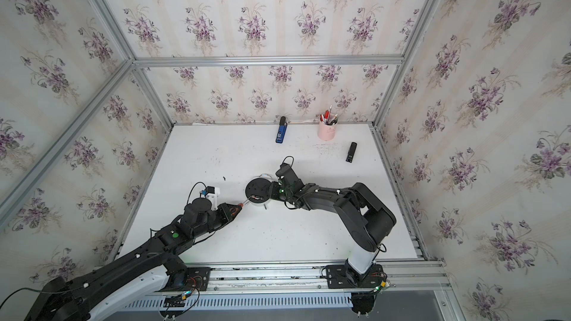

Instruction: Remove the battery from the alarm

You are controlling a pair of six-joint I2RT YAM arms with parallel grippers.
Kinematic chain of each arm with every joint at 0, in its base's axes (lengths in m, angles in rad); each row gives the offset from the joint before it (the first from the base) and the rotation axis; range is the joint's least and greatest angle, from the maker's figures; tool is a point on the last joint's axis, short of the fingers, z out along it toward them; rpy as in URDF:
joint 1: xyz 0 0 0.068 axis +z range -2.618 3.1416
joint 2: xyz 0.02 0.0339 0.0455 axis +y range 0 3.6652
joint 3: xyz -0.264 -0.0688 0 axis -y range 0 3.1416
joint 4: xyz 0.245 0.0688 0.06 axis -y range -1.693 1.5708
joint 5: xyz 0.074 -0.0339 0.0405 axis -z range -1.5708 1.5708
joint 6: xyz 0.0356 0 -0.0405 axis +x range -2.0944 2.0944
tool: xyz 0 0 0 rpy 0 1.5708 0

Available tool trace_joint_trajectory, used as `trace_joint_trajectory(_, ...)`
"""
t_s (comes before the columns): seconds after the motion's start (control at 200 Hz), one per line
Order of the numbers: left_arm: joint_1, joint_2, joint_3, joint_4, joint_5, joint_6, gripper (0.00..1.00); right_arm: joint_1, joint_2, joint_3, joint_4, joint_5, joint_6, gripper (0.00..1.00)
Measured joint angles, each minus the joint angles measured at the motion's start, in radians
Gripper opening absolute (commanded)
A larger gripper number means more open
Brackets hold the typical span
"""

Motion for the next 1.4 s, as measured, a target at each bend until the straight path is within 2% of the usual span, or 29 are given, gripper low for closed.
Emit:
trace_joint_trajectory(0.719, 0.004, 0.003, -0.031, 0.034, 0.121, -0.105, 0.0, 0.0, 0.045, 0.014, 0.067, -0.011, -0.011, 0.24)
trace_joint_trajectory(1.084, 0.004, 0.013, -0.002, 0.006, 0.137, -0.17, 0.0, 0.0, 0.063, 0.019, 0.095, -0.021, -0.026, 0.23)
trace_joint_trajectory(1.109, 0.004, 0.011, 0.003, 0.033, 0.138, -0.166, 0.0, 0.0, 0.064, 0.02, 0.096, -0.024, -0.026, 0.23)
trace_joint_trajectory(1.199, -0.01, 0.005, 0.042, 0.382, 0.275, -0.15, 0.0, 0.016, 0.078, 0.028, 0.101, -0.105, -0.027, 0.23)
trace_joint_trajectory(1.274, -0.007, 0.001, 0.059, 0.609, 0.313, -0.144, 0.0, 0.023, 0.083, 0.031, 0.097, -0.144, -0.032, 0.23)
trace_joint_trajectory(1.404, -0.011, 0.008, 0.053, 0.724, 0.367, -0.142, 0.0, 0.022, 0.087, 0.033, 0.095, -0.177, -0.033, 0.24)
